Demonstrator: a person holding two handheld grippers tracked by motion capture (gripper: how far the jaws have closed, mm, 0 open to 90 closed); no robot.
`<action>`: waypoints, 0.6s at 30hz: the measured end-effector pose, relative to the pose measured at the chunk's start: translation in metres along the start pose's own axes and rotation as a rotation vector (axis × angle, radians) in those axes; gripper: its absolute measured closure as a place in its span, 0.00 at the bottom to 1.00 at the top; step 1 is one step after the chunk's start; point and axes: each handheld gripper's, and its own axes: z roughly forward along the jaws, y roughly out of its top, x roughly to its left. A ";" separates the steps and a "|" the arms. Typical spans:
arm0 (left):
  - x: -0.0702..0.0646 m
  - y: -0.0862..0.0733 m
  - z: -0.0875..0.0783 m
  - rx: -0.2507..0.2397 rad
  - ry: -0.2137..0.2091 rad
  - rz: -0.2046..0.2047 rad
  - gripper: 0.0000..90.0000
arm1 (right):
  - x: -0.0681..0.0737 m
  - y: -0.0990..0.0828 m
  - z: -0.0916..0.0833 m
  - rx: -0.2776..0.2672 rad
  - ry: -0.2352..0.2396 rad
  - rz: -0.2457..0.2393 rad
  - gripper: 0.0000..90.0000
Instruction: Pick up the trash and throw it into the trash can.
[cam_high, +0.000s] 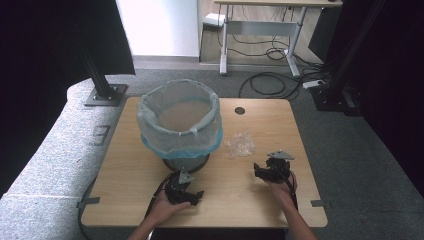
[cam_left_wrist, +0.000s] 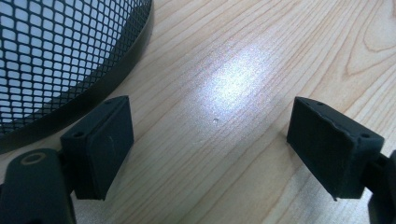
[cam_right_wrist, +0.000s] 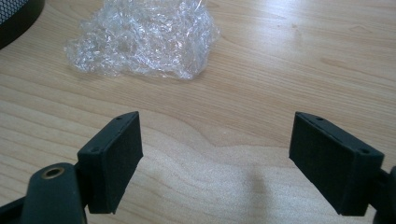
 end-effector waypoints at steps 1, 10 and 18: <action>0.000 0.000 0.000 0.002 -0.001 0.000 0.16 | 0.000 0.000 0.001 -0.003 0.002 0.001 0.19; -0.001 0.001 0.000 0.001 0.001 -0.003 0.16 | -0.003 0.001 0.006 -0.027 0.010 -0.004 0.21; -0.001 0.001 0.001 -0.001 0.004 -0.006 0.16 | -0.005 0.004 0.011 -0.043 0.014 0.005 0.22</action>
